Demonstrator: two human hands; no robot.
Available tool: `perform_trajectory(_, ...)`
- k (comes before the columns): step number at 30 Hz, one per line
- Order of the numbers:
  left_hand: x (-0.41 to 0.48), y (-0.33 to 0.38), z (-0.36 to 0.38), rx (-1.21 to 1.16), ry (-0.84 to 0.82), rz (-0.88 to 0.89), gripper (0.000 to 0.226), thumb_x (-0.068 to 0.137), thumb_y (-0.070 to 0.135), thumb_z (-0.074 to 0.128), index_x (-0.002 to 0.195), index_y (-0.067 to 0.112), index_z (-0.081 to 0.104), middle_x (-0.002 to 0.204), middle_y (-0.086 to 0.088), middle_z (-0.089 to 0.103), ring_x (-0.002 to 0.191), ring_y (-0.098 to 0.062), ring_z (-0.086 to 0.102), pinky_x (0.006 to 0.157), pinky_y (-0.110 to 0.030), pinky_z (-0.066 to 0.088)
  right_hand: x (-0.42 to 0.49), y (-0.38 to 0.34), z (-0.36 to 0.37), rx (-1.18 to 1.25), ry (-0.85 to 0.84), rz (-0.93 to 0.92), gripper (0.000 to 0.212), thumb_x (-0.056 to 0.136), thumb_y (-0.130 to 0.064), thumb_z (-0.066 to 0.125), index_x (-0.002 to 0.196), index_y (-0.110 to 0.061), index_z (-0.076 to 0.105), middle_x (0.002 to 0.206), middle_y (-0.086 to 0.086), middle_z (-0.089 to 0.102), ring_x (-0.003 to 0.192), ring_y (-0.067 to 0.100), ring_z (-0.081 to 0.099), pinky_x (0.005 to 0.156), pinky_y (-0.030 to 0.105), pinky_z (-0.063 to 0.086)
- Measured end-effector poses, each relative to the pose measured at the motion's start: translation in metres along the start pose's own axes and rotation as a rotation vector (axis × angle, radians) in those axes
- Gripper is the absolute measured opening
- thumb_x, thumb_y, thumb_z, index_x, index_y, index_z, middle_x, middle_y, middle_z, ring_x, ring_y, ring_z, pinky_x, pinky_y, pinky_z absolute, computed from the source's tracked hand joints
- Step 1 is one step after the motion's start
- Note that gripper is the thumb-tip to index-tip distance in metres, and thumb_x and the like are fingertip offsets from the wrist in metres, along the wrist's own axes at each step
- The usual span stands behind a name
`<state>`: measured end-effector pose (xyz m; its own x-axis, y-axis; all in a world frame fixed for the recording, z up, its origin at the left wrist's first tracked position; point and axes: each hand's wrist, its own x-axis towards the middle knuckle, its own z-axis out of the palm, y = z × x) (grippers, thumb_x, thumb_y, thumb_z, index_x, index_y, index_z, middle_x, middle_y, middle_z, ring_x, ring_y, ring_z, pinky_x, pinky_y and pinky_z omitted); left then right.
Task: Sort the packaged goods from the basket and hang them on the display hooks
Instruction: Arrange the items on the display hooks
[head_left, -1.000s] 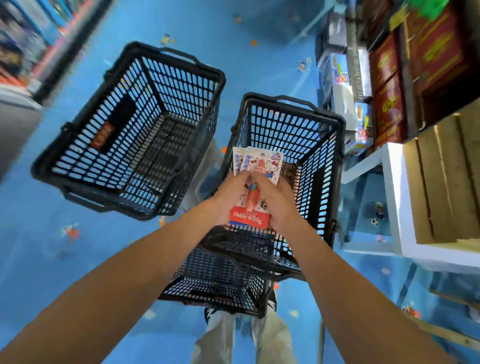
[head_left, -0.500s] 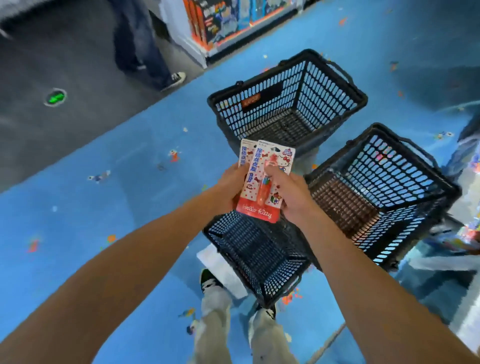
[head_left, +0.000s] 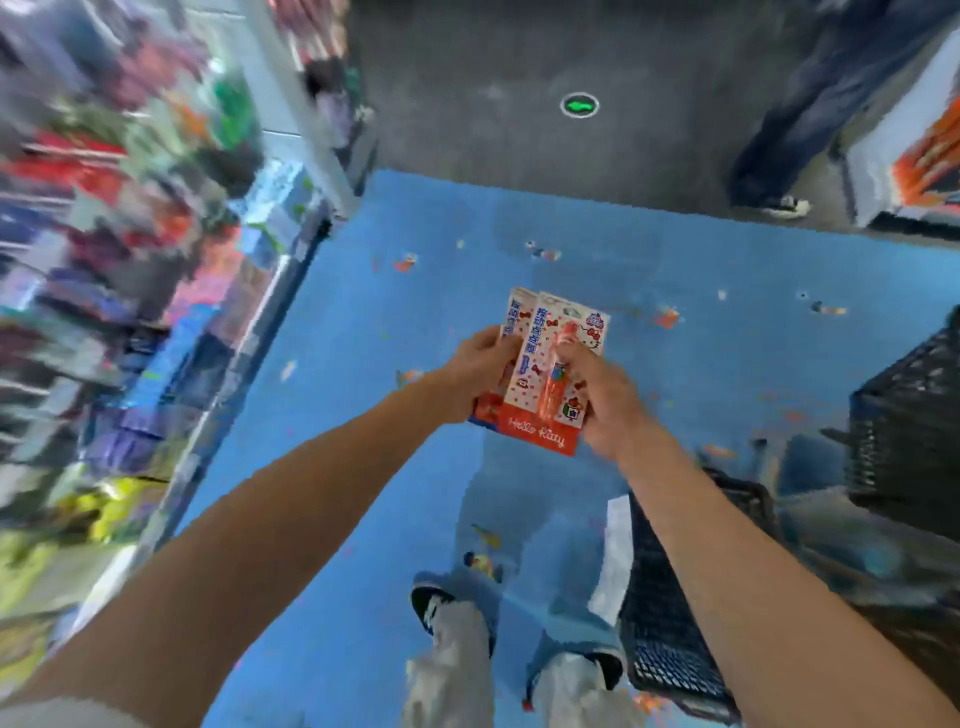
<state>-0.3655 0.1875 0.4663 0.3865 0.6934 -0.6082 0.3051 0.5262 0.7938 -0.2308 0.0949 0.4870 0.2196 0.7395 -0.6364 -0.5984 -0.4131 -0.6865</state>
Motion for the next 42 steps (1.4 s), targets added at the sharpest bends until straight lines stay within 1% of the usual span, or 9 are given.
perform_trajectory(3, -0.038, -0.003, -0.109, -0.107, 0.117, 0.036, 0.024, 0.108, 0.028, 0.053, 0.119, 0.012, 0.066, 0.092, -0.005, 0.077, 0.07, -0.015, 0.074, 0.061, -0.031, 0.061, 0.009, 0.027, 0.103, -0.103, -0.157, 0.046, 0.045, 0.091, -0.027, 0.073, 0.128, -0.003, 0.065, 0.12, 0.024, 0.071, 0.111, 0.042, 0.069, 0.094, 0.057, 0.057)
perform_trajectory(10, -0.166, 0.003, -0.334, -0.282, 0.451, 0.211, 0.03, 0.104, 0.033, 0.058, 0.121, 0.01, 0.069, 0.111, -0.016, 0.077, 0.098, -0.037, 0.074, 0.086, -0.05, 0.061, -0.024, 0.061, 0.345, -0.394, -0.547, 0.05, 0.034, 0.099, -0.024, 0.063, 0.118, 0.004, 0.066, 0.091, 0.012, 0.078, 0.077, 0.024, 0.076, 0.064, 0.033, 0.06)
perform_trajectory(14, -0.254, -0.005, -0.424, -0.335, 0.699, 0.332, 0.024, 0.108, 0.025, 0.054, 0.106, 0.005, 0.067, 0.078, -0.005, 0.075, 0.068, -0.021, 0.07, 0.063, -0.032, 0.057, -0.069, 0.09, 0.466, -0.513, -0.738, 0.063, 0.037, 0.095, -0.029, 0.069, 0.114, 0.003, 0.069, 0.073, 0.011, 0.073, 0.056, 0.021, 0.07, 0.054, 0.032, 0.056)
perform_trajectory(18, -0.343, 0.0, -0.479, -0.362, 0.885, 0.456, 0.026, 0.109, 0.021, 0.05, 0.116, -0.001, 0.063, 0.082, -0.003, 0.077, 0.068, -0.014, 0.073, 0.058, -0.024, 0.056, -0.122, 0.113, 0.557, -0.604, -0.917, -0.011, 0.036, 0.082, -0.045, 0.078, 0.083, -0.01, 0.075, 0.071, 0.01, 0.073, 0.061, 0.024, 0.071, 0.065, 0.04, 0.058)
perform_trajectory(24, -0.438, 0.009, -0.531, -0.385, 1.19, 0.516, 0.028, 0.105, 0.036, 0.058, 0.122, 0.014, 0.066, 0.104, -0.01, 0.079, 0.091, -0.029, 0.077, 0.088, -0.047, 0.062, -0.194, 0.131, 0.652, -0.734, -1.115, -0.206, 0.042, 0.087, -0.052, 0.074, 0.099, -0.012, 0.072, 0.096, 0.012, 0.078, 0.082, 0.024, 0.075, 0.072, 0.039, 0.062)
perform_trajectory(29, -0.486, 0.024, -0.567, -0.385, 1.316, 0.586, 0.021, 0.11, 0.029, 0.047, 0.123, 0.018, 0.059, 0.099, -0.006, 0.078, 0.077, -0.017, 0.076, 0.067, -0.032, 0.061, -0.229, 0.138, 0.721, -0.741, -1.303, -0.329, 0.038, 0.089, -0.052, 0.073, 0.104, -0.017, 0.068, 0.093, 0.005, 0.078, 0.082, 0.022, 0.076, 0.071, 0.038, 0.06)
perform_trajectory(34, -0.506, 0.046, -0.616, -0.285, 1.39, 0.654, 0.019, 0.109, 0.033, 0.046, 0.117, 0.023, 0.059, 0.103, -0.005, 0.079, 0.094, -0.025, 0.077, 0.086, -0.047, 0.061, -0.231, 0.14, 0.791, -0.757, -1.392, -0.446, 0.064, 0.082, -0.068, 0.072, 0.126, -0.022, 0.062, 0.109, -0.002, 0.076, 0.094, 0.012, 0.075, 0.078, 0.034, 0.063)
perform_trajectory(39, -0.515, 0.077, -0.674, -0.267, 1.435, 0.674, 0.024, 0.11, 0.033, 0.046, 0.121, 0.014, 0.057, 0.096, -0.009, 0.078, 0.083, -0.025, 0.077, 0.074, -0.043, 0.062, -0.226, 0.122, 0.86, -0.693, -1.458, -0.33, 0.031, 0.096, -0.045, 0.066, 0.116, -0.022, 0.064, 0.092, -0.003, 0.074, 0.069, -0.002, 0.073, 0.052, 0.013, 0.052)
perform_trajectory(42, -0.524, 0.088, -0.701, -0.24, 1.452, 0.695, 0.025, 0.111, 0.027, 0.044, 0.119, 0.005, 0.052, 0.087, -0.005, 0.078, 0.075, -0.021, 0.076, 0.063, -0.034, 0.061, -0.224, 0.119, 0.9, -0.69, -1.486, -0.329, 0.035, 0.089, -0.059, 0.068, 0.106, -0.029, 0.062, 0.102, -0.008, 0.073, 0.079, -0.002, 0.073, 0.067, 0.019, 0.058)
